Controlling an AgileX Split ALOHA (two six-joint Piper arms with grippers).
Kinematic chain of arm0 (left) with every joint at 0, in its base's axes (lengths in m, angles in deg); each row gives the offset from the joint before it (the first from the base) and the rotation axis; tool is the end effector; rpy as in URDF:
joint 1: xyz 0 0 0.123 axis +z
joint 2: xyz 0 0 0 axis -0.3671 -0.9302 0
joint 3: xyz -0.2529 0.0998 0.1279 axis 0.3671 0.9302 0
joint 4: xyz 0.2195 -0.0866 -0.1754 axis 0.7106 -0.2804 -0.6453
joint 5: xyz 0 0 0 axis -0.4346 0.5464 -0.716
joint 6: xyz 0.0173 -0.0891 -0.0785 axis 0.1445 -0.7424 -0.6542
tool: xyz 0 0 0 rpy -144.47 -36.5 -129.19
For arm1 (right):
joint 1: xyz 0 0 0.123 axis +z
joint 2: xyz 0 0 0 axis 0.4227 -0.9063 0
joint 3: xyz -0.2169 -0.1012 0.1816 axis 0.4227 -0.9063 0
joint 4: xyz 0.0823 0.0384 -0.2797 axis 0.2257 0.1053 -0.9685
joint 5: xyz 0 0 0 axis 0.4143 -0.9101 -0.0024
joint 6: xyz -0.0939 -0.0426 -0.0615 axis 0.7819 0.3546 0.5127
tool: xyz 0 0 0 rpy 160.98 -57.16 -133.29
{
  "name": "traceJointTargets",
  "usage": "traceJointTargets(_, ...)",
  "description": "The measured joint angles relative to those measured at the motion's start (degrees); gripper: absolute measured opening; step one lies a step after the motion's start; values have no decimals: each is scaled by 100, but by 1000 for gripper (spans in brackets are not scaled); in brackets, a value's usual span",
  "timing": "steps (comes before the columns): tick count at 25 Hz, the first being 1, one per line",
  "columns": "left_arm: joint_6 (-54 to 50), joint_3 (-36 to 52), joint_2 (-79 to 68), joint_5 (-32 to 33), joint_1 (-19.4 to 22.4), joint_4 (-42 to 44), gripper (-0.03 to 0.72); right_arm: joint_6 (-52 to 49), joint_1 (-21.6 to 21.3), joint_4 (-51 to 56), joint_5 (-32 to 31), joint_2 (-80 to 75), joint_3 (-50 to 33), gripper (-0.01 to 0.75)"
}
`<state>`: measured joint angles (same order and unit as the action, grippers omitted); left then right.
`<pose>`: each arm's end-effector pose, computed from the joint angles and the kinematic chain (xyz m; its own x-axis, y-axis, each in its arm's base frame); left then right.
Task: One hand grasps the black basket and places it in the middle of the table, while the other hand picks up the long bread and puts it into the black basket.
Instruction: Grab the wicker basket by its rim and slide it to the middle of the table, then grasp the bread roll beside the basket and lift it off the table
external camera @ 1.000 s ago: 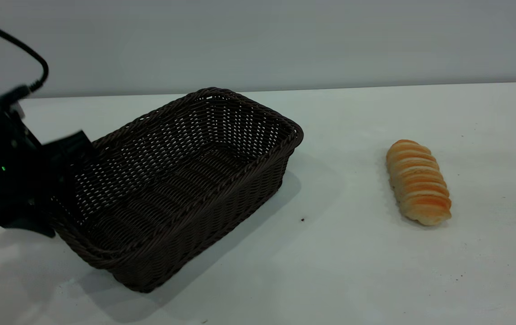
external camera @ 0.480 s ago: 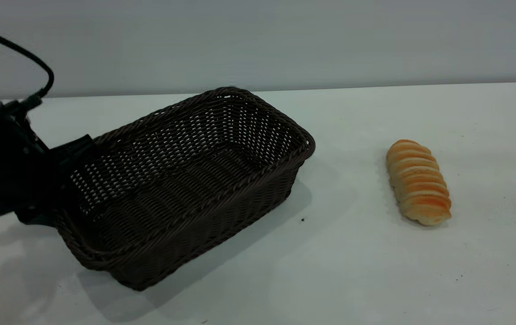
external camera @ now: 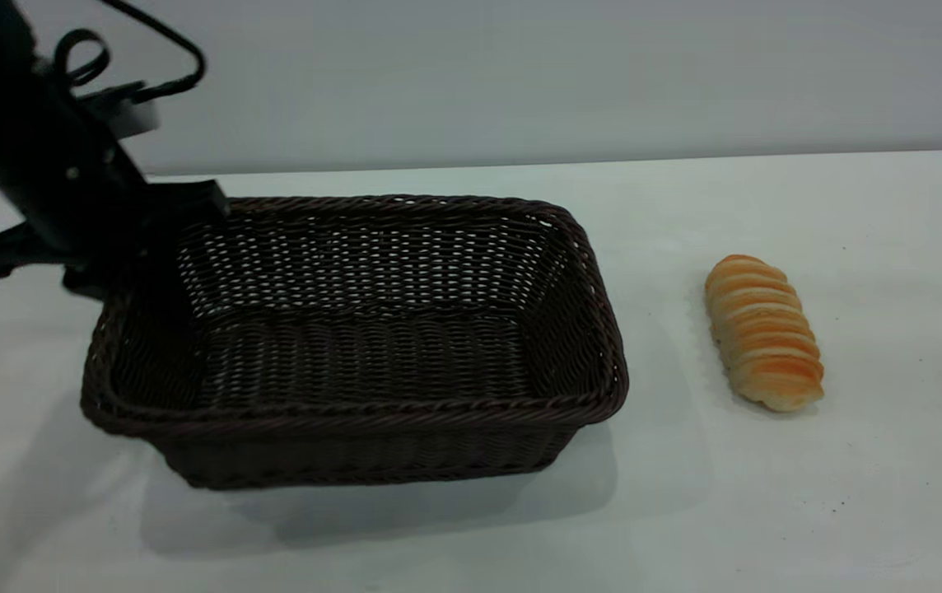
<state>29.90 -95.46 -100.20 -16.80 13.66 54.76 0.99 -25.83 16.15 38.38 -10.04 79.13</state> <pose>0.4290 -0.0730 0.0614 -0.9431 -0.1552 -0.2941 -0.0988 0.9753 -0.1978 0.1799 0.0173 0.2516 -0.6518 0.0276 -0.7579 -0.0995 0.9876 0.1216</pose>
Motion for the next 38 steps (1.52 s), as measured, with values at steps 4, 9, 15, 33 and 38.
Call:
traceJointTargets(4,156,-555,-504,316,0,-1,148,0,0,0,-34,0,0,450)
traceJointTargets(9,167,-767,-830,451,0,-40,148,0,0,0,-36,0,0,450)
traceJointTargets(15,317,-878,-841,588,0,-13,231,0,0,-5,-36,0,0,450)
traceJointTargets(33,110,-3501,-808,3315,0,1159,569,35,0,27,-53,-238,0,450)
traceJointTargets(38,317,-3710,-334,3514,0,1220,567,245,0,332,-42,-1238,312,450)
